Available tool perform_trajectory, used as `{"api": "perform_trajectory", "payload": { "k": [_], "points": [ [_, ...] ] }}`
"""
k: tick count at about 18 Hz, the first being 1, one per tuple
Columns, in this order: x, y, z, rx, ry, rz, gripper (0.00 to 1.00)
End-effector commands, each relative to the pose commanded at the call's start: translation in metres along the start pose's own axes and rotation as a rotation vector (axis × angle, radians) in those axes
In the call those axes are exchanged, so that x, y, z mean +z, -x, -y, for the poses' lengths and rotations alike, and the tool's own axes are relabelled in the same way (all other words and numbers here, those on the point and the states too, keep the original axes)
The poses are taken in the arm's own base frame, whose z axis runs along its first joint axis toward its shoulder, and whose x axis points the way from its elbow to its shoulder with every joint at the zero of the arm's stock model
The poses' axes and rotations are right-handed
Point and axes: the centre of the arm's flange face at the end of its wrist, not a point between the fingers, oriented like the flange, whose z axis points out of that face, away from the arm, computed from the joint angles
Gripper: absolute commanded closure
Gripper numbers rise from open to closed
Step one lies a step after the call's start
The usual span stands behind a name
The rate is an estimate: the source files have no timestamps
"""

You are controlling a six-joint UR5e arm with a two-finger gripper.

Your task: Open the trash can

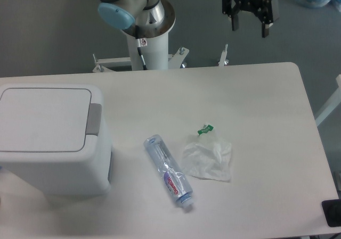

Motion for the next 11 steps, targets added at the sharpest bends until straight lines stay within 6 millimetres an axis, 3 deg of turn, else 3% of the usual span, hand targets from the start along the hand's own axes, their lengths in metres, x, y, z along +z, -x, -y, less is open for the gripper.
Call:
{"api": "perform_trajectory", "payload": {
  "k": [8, 11],
  "points": [
    [0.001, 0.002, 0.002, -0.086, -0.011, -0.004, 0.00],
    [0.004, 0.004, 0.011, -0.249, -0.079, -0.007, 0.00]
  ]
}}
